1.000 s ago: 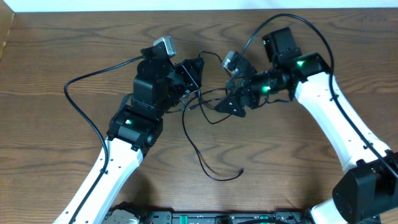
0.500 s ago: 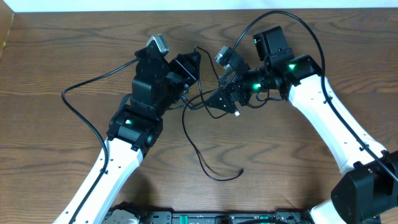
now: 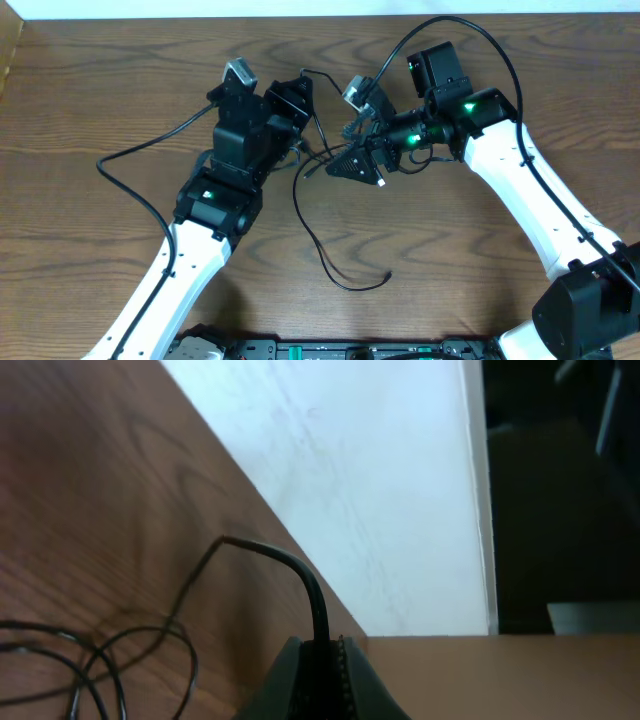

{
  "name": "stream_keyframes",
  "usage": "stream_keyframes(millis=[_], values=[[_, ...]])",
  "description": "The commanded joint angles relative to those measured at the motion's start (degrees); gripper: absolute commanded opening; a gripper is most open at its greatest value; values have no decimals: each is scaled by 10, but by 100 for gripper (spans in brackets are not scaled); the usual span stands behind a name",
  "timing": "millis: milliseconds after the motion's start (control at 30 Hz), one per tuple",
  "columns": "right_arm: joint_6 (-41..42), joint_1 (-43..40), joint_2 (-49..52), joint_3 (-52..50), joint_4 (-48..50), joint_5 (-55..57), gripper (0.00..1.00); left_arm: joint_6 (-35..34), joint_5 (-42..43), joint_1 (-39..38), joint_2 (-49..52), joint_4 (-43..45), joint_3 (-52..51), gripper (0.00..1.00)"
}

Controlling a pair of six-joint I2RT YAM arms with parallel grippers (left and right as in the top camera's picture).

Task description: Untangle cables

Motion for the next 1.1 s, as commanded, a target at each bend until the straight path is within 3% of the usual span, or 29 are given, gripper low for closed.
stream_keyframes(millis=[0, 233, 300, 467, 533, 567, 600, 733, 1000, 1067], values=[[-26, 2, -2, -2, 1, -35, 99, -50, -13, -10, 19, 10, 1, 8], [-38, 2, -2, -2, 2, -32, 99, -50, -13, -31, 31, 83, 1, 8], [-42, 1, -2, -2, 2, -31, 91, -50, -13, -31, 31, 88, 1, 8], [-42, 1, -2, -2, 2, -30, 87, -50, -14, -30, 31, 87, 1, 8], [-42, 0, -2, -2, 2, -27, 79, -50, -14, -30, 31, 86, 1, 8], [-42, 0, -2, -2, 1, -23, 72, -50, -13, -30, 31, 86, 1, 8], [-42, 0, -2, -2, 1, -18, 55, -50, -13, -30, 31, 86, 1, 8], [-42, 0, -2, -2, 1, -17, 1, -50, -13, -30, 31, 86, 1, 8], [-12, -19, -2, -2, 1, 31, 1, -44, -13, -25, 31, 85, 1, 8], [20, -36, -2, -2, 1, 49, 1, -38, -7, -25, 31, 85, 1, 24]])
